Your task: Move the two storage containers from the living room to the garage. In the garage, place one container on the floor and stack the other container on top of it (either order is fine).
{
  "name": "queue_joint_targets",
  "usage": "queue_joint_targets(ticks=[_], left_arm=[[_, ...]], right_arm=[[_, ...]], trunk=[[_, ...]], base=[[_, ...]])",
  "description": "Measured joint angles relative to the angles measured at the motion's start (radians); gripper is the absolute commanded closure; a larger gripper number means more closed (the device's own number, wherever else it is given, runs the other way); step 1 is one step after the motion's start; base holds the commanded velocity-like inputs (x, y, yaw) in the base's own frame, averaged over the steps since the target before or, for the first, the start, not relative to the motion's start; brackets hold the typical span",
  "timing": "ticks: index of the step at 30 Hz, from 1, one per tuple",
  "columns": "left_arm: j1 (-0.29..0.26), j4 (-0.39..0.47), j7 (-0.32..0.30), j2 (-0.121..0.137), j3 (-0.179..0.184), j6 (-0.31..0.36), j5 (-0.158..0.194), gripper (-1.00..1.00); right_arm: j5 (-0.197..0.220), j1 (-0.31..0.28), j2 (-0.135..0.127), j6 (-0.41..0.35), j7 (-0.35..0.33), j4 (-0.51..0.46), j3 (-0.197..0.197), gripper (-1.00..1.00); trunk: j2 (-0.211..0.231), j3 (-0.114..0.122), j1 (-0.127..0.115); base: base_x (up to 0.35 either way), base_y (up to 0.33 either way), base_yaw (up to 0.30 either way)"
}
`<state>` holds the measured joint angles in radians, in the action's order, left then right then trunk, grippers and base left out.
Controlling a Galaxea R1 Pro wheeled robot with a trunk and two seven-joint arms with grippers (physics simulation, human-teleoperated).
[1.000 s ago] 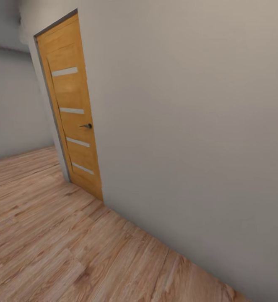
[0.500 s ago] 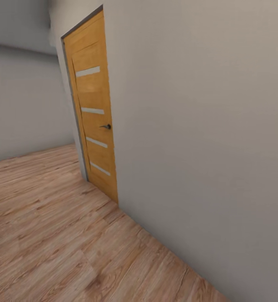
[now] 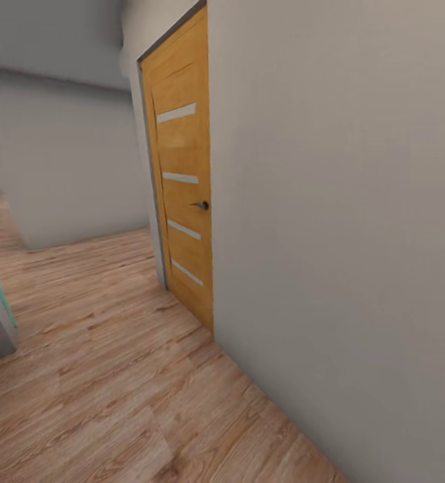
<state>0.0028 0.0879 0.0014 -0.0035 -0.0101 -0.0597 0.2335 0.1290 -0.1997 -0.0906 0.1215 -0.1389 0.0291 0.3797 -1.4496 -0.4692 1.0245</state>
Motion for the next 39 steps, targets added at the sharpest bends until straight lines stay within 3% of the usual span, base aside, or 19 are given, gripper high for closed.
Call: queue_joint_targets(ticks=[39], left_arm=[[0.0, 0.0, 0.0, 0.001, 0.0, 0.0, 0.001, -1.0]], right_arm=[[0.0, 0.0, -0.002, 0.002, 0.0, 0.0, 0.0, -1.0]], trunk=[[0.0, 0.0, 0.0]], base=[[0.296, 0.0, 0.278]])
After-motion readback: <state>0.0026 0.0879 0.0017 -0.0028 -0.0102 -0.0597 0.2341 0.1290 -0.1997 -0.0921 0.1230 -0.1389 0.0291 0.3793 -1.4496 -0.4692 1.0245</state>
